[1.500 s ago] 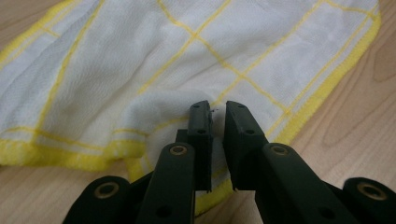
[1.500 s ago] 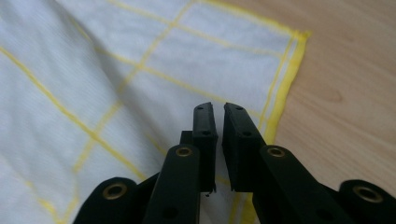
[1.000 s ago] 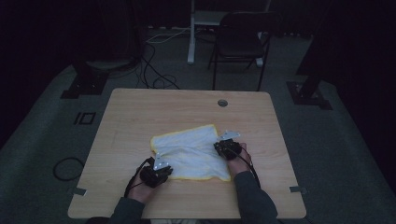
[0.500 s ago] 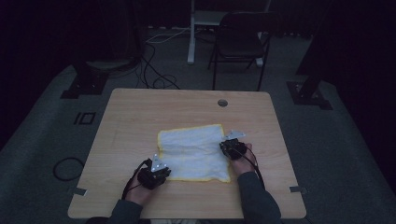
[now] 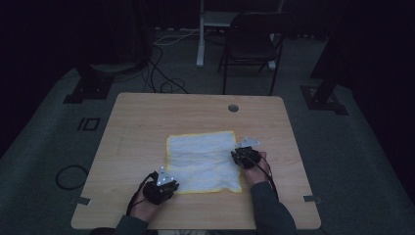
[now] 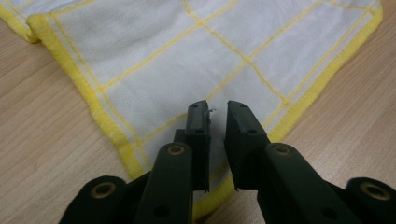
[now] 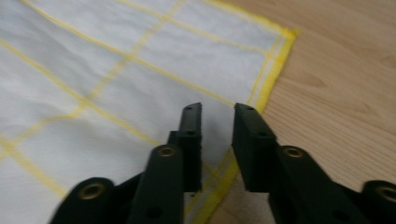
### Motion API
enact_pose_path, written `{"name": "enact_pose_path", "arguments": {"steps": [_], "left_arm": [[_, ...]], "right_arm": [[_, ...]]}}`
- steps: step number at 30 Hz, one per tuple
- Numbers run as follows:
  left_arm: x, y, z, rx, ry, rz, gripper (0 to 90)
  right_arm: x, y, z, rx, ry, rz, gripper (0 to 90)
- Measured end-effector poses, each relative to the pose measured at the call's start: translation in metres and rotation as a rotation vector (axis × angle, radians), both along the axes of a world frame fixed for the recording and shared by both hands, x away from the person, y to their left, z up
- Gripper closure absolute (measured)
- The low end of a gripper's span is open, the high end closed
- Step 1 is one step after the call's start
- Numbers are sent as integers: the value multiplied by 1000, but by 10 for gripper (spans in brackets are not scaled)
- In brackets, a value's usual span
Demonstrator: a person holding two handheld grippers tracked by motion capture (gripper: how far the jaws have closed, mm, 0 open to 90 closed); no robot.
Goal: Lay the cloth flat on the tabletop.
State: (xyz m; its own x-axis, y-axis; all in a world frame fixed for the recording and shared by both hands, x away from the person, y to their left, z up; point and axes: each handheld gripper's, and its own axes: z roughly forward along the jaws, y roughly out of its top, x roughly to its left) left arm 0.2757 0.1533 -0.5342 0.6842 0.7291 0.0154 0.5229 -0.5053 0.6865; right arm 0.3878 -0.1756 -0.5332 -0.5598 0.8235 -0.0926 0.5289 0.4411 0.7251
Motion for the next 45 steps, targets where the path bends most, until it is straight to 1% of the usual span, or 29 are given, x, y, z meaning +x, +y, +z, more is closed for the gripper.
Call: {"name": "enact_pose_path", "arguments": {"steps": [1, 2, 4, 5, 6, 7, 8, 9, 10, 12, 13, 14, 15, 16, 18, 20, 24, 27, 31, 36, 39, 43, 45], "left_arm": [[2, 1, 3, -12, -12, 7, 752], [2, 1, 3, -12, -12, 7, 751], [5, 2, 7, -26, -28, 19, 747], [7, 3, 8, -29, -33, 24, 746], [10, 4, 10, -26, -38, 29, 745], [12, 5, 10, -25, -43, 34, 745], [17, 6, 11, -26, -49, 47, 745], [17, 6, 11, -26, -49, 47, 746], [20, 6, 11, -24, -51, 50, 745], [26, 6, 10, -20, -51, 55, 745], [29, 6, 9, -14, -47, 55, 745], [35, 6, 5, 0, -39, 59, 745], [35, 6, 5, 0, -39, 59, 746], [38, 5, 1, 12, -25, 60, 746], [39, 5, 0, 17, -20, 59, 746], [38, 6, -1, 14, -19, 60, 746], [37, 6, -1, 13, -15, 61, 748], [34, 6, -1, 14, -14, 58, 752], [29, 6, -1, 9, -12, 55, 754], [22, 6, -1, 12, -11, 51, 756], [18, 6, -1, 12, -9, 49, 756], [14, 7, -1, 8, -6, 48, 757], [12, 7, -1, 4, -6, 48, 757]], "right_arm": [[-6, -1, 5, 25, -13, 11, 672], [-6, -1, 5, 25, -13, 11, 672], [-13, -1, 9, 44, -12, 28, 648], [-17, 0, 10, 42, -13, 38, 642], [-25, 2, 10, 30, -17, 60, 631], [-25, 2, 10, 30, -17, 60, 631], [-33, 2, 8, 25, -13, 73, 623], [-33, 2, 8, 25, -13, 73, 623], [-38, 1, 6, 26, -4, 86, 610], [-40, 0, 4, 27, 4, 91, 606], [-41, -1, 2, 19, 11, 96, 602], [-42, -3, -1, 11, 29, 100, 597], [-43, -4, -3, 6, 36, 100, 594], [-43, -5, -4, 4, 45, 98, 590], [-44, -7, -5, 10, 48, 97, 589], [-48, -12, -6, 27, 59, 91, 591], [-54, -15, -6, 29, 59, 91, 592], [-61, -20, -7, 42, 62, 83, 592], [-67, -24, -7, 45, 60, 83, 593], [-72, -24, -7, 48, 61, 77, 598], [-78, -23, -7, 36, 59, 76, 601], [-80, -23, -7, 35, 59, 78, 601], [-81, -24, -7, 44, 63, 77, 600]]}}
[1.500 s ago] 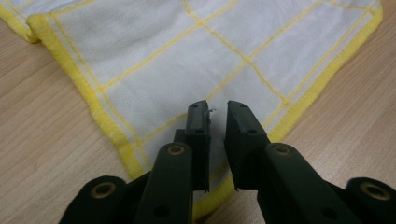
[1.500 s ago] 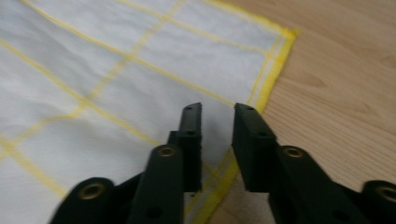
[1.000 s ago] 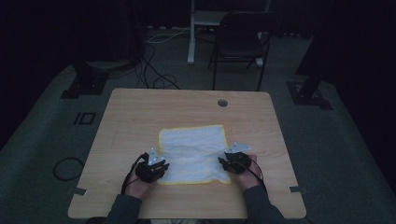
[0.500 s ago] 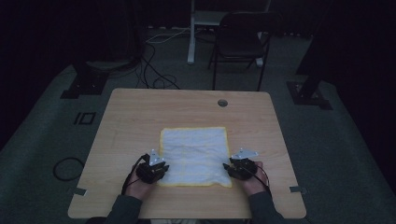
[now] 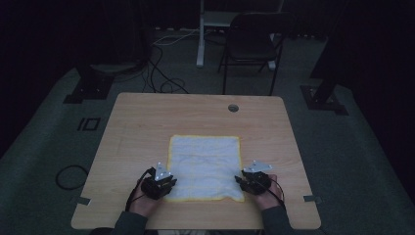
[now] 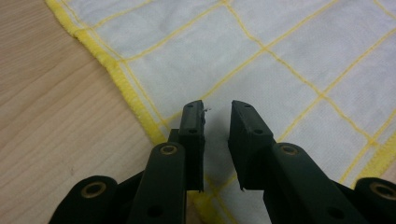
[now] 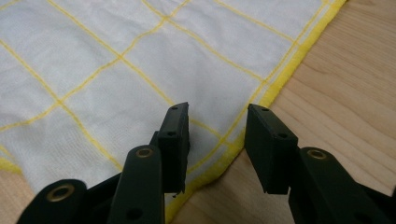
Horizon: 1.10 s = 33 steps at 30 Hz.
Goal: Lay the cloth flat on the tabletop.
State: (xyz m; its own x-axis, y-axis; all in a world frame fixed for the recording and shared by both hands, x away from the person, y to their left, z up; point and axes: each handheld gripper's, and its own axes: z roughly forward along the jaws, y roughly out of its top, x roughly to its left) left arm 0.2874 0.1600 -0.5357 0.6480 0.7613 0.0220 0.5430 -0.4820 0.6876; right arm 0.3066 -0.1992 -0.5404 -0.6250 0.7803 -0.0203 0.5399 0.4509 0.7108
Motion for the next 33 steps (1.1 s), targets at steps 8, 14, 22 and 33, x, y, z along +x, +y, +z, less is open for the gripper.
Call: {"name": "enact_pose_path", "arguments": {"steps": [8, 14, 22, 33], "left_arm": [[0, 2, 0, -28, -10, 1, 709], [4, 6, 8, -70, -55, 21, 658], [13, 12, 15, -130, -104, 55, 619], [27, 11, 14, -147, -113, 81, 603]], "right_arm": [[0, 0, 0, 0, 3, -1, 595], [2, -2, 3, 15, -16, -22, 554], [7, -6, 12, 44, -64, -63, 510], [8, -5, 14, 39, -78, -67, 501]]}}
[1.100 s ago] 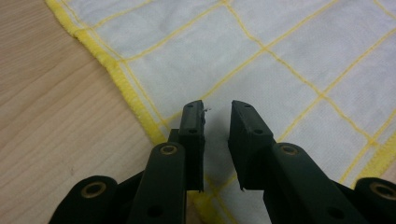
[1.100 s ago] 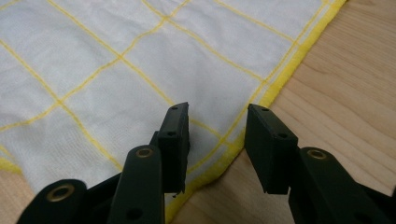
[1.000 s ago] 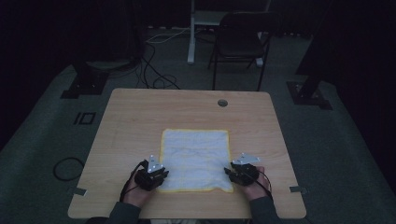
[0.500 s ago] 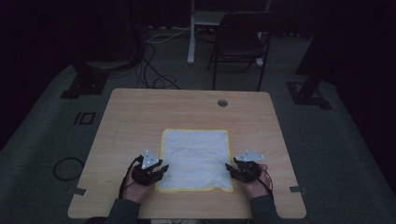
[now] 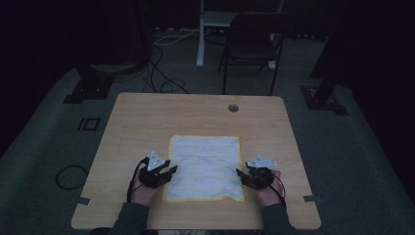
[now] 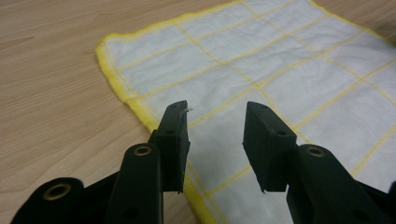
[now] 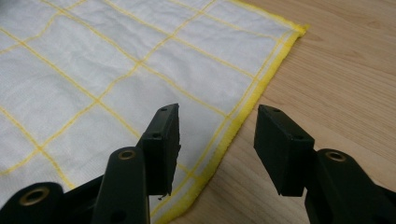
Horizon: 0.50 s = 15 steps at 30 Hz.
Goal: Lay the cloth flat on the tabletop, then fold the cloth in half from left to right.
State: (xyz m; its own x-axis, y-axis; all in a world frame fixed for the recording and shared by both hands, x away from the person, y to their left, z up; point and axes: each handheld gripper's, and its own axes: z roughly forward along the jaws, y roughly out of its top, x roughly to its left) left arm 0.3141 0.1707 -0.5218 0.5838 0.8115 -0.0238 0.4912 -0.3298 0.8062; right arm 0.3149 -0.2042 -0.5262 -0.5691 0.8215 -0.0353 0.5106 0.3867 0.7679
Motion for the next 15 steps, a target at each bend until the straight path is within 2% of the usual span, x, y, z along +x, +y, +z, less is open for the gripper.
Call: {"name": "enact_pose_path", "arguments": {"steps": [3, 10, 15], "left_arm": [[4, 2, -2, -5, 10, 27, 586], [17, 10, -9, -11, 65, 101, 564], [23, 10, -14, -23, 100, 121, 548]], "right_arm": [[0, -1, 1, 1, -4, -4, 497], [1, -3, 0, 2, -1, -9, 496], [1, -3, -1, 2, 2, -9, 496]]}}
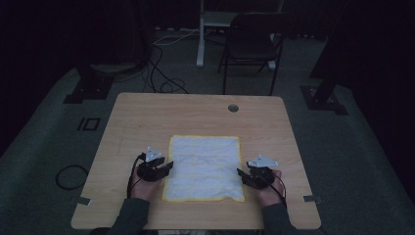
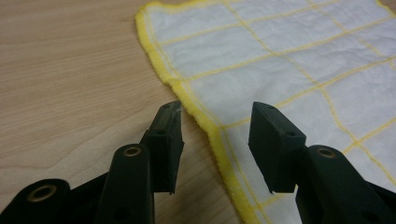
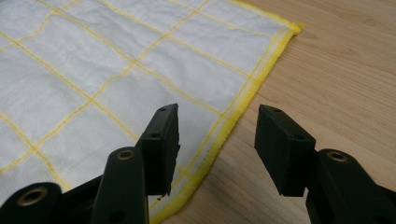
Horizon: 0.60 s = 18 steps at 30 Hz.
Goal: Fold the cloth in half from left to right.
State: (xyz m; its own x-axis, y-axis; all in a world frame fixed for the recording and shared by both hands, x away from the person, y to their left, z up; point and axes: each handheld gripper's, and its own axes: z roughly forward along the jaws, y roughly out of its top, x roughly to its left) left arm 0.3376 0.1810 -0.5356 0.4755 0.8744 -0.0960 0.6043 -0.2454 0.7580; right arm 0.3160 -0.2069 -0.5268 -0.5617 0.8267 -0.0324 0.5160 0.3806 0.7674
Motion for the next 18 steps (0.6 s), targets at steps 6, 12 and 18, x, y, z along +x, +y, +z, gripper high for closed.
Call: {"name": "enact_pose_path", "arguments": {"steps": [6, 12, 18], "left_arm": [[3, -2, -5, 12, 26, -1, 539], [2, -7, -7, 29, 21, -11, 533], [-1, -13, -7, 40, 15, -29, 537]], "right_arm": [[0, 0, 0, -3, -2, 2, 496], [-1, -1, 0, -2, -1, 2, 497], [-1, 0, -1, -8, -1, 5, 497]]}}
